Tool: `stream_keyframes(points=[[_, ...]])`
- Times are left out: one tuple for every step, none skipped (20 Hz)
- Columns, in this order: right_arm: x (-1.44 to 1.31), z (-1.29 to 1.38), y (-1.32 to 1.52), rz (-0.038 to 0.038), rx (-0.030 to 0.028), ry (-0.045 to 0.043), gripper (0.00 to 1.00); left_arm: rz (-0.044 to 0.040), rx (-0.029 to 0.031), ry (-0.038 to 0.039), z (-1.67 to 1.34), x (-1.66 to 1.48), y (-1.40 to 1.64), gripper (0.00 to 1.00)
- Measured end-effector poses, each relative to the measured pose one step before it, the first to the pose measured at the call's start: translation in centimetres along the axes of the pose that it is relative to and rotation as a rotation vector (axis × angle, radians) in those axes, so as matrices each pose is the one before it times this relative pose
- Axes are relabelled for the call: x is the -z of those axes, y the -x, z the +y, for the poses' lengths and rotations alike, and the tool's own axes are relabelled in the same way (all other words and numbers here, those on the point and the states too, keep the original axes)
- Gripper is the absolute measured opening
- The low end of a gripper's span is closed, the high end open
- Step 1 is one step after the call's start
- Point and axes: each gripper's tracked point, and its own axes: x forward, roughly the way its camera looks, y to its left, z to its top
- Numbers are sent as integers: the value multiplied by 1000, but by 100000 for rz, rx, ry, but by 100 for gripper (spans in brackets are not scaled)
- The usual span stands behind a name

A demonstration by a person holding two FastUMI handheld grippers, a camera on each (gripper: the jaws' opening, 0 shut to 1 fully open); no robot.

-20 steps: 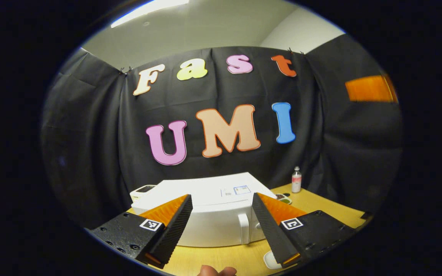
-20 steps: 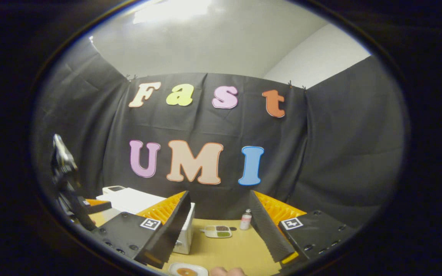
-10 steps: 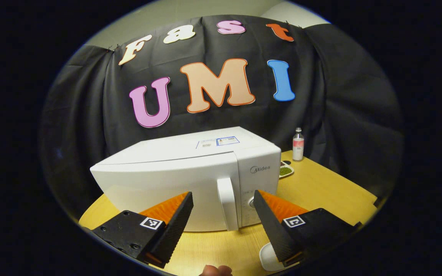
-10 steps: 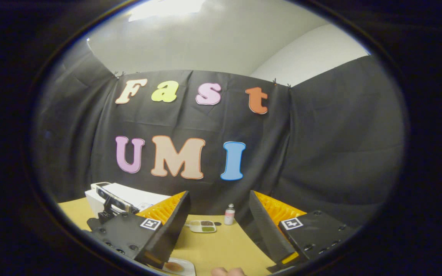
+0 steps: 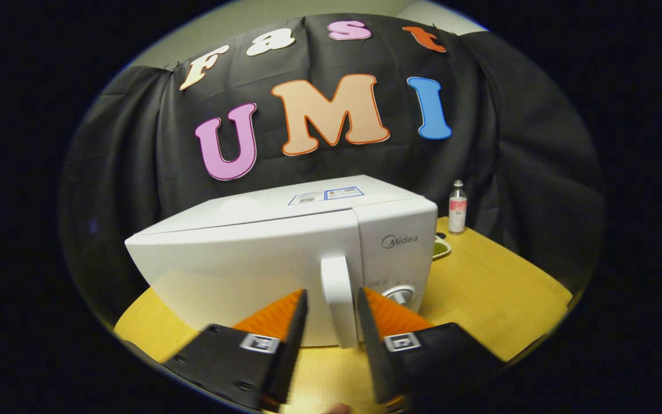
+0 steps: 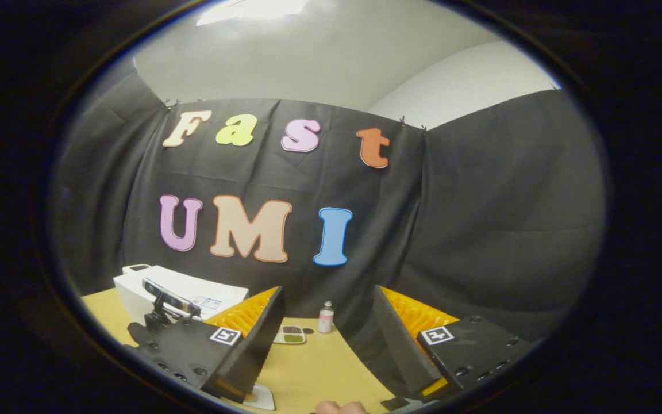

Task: Open the microwave oven with the left hand, put the food in, and close the microwave oven.

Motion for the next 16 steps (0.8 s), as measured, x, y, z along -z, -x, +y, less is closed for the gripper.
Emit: stream_keyframes(points=[[-14, -81, -49, -153, 103, 510, 96, 788, -251, -630, -239, 537, -501, 32], [-61, -111, 24, -67, 122, 132, 96, -2425, 408, 1119, -73, -690, 482, 31], [-2, -106, -15, -41, 221, -277, 96, 5, 520, 2099, -9, 62, -60, 24], [-65, -53, 42, 36, 174, -563, 96, -614, 885, 1915, -63, 134, 248, 22], [92, -21, -38, 178, 7, -502, 96, -1346, 654, 1413, -47, -95, -81, 19], [-4, 29, -42, -1, -114, -305, 96, -107, 988, -662, -33, 105, 87, 18], [129, 40, 78, 178, -385, -39, 97, 180, 717, -1922, -35, 82, 103, 15], [181, 151, 3, 439, -568, 138, 96, -745, 831, -998, 48, -106, 11, 14], [191, 129, 35, 300, -672, 104, 97, 393, 1022, 321, 27, -156, 12, 14], [-92, 102, -35, -98, -632, 101, 97, 323, 1113, 2149, 3, 162, -10, 12], [-61, 69, 28, -458, -346, 98, 97, 1042, 1508, 2756, -58, -5, 199, 11], [-63, 96, -102, -353, -194, -77, 97, 1485, 1326, 1877, -114, 364, 143, 11], [95, 177, 0, 46, -582, -261, 97, -305, 1245, -1376, -81, -139, 3, 10], [35, 227, -70, 202, -663, -222, 97, 391, 900, -2061, 63, 42, -99, 9], [78, 134, -192, -35, -598, -113, 97, 301, 366, -396, 45, -124, -7, 6], [-54, 146, -163, -183, -442, 34, 97, 444, 413, 1295, 6, 10, 86, 6]])
